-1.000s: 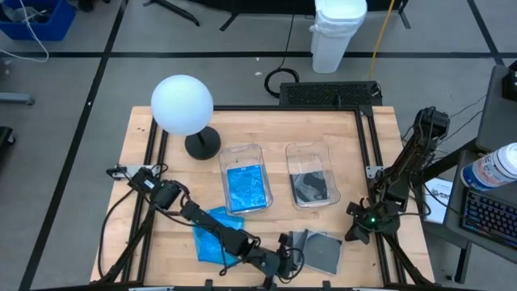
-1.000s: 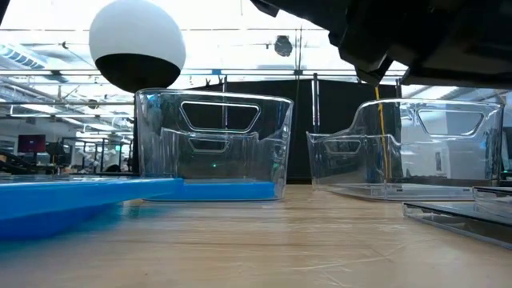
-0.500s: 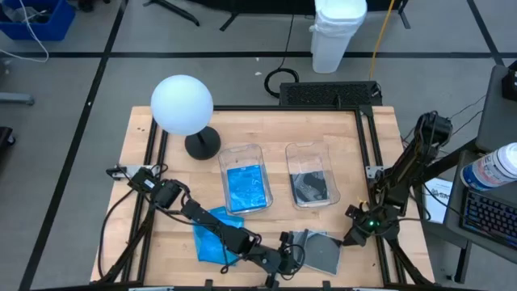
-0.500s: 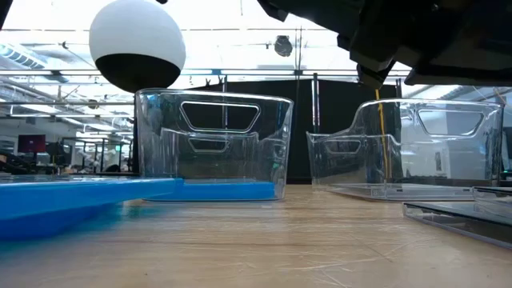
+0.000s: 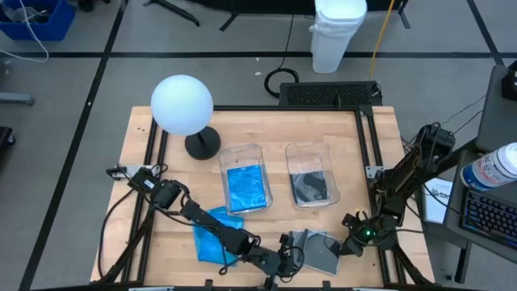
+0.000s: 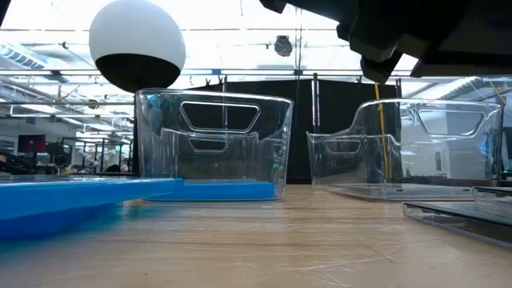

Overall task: Pick & place jewel cases by type
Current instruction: Put the black CD case into the right transparent bin

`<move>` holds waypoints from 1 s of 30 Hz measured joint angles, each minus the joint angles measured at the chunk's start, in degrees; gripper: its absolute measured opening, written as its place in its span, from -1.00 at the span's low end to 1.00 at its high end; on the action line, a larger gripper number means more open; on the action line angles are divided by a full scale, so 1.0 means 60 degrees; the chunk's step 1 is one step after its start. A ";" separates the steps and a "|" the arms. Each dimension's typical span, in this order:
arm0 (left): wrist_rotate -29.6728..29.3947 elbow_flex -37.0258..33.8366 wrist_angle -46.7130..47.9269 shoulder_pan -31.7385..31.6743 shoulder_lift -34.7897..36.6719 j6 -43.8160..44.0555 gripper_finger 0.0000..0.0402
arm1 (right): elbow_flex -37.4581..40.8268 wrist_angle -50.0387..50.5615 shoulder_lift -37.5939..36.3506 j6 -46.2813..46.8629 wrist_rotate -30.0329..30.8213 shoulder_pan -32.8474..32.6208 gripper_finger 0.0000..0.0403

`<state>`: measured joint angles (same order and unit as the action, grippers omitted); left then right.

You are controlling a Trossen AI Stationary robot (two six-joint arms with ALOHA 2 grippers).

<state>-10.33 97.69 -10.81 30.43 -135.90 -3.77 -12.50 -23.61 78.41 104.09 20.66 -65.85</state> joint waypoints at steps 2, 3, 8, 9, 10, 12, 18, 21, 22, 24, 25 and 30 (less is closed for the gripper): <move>0.0001 0.0000 0.0000 0.0001 0.0000 0.0000 -0.85 | -0.0017 -0.0104 0.0203 -0.0028 -0.0007 0.0072 0.21; 0.0000 0.0000 0.0000 0.0001 0.0000 0.0000 -0.85 | -0.0017 -0.0100 0.0260 -0.0075 -0.0007 0.0106 0.21; 0.0167 0.0000 0.0007 -0.0010 0.0000 -0.0004 -0.85 | -0.0017 -0.0143 0.0446 -0.0254 -0.0032 0.0391 0.20; 0.0276 0.0000 0.0023 -0.0009 0.0000 -0.0002 -0.85 | -0.0017 -0.0142 0.0473 -0.0239 -0.0052 0.0421 0.18; 0.0330 0.0000 0.0063 -0.0006 0.0001 -0.0006 -0.85 | -0.0017 -0.0124 0.0493 -0.0192 -0.0051 0.0439 0.17; 0.0393 0.0000 0.0147 -0.0003 0.0007 -0.0056 -0.85 | -0.0018 -0.0016 0.0511 -0.0025 -0.0039 0.0459 0.14; 0.0469 -0.0004 0.0590 -0.0006 0.0015 -0.0038 -0.85 | -0.0025 0.0203 0.0515 0.0282 0.0026 0.0463 0.06; 0.0605 -0.0004 0.0523 -0.0028 -0.0064 0.0018 -0.85 | -0.0025 0.0367 0.0487 0.0279 0.0033 0.0463 0.05; 0.0681 0.0000 0.0434 -0.0025 -0.0091 0.0064 -0.85 | -0.0025 0.0471 0.0453 0.0282 0.0037 0.0463 0.05; 0.0842 -0.0007 0.0366 -0.0040 -0.0219 0.0143 -0.85 | -0.0025 0.0652 0.0393 0.0326 0.0048 0.0463 0.04; 0.0891 0.0010 0.0198 -0.0061 -0.0318 0.0204 -0.85 | -0.0025 0.0739 0.0353 0.0332 0.0044 0.0463 0.04; 0.0961 -0.0018 0.0454 -0.0170 -0.0452 0.0215 -0.85 | -0.0025 0.0863 0.0303 0.0254 0.0091 0.0463 0.04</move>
<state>-4.56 97.58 -8.09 29.41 -138.61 -2.48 -12.64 -18.43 80.23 105.61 21.21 -63.07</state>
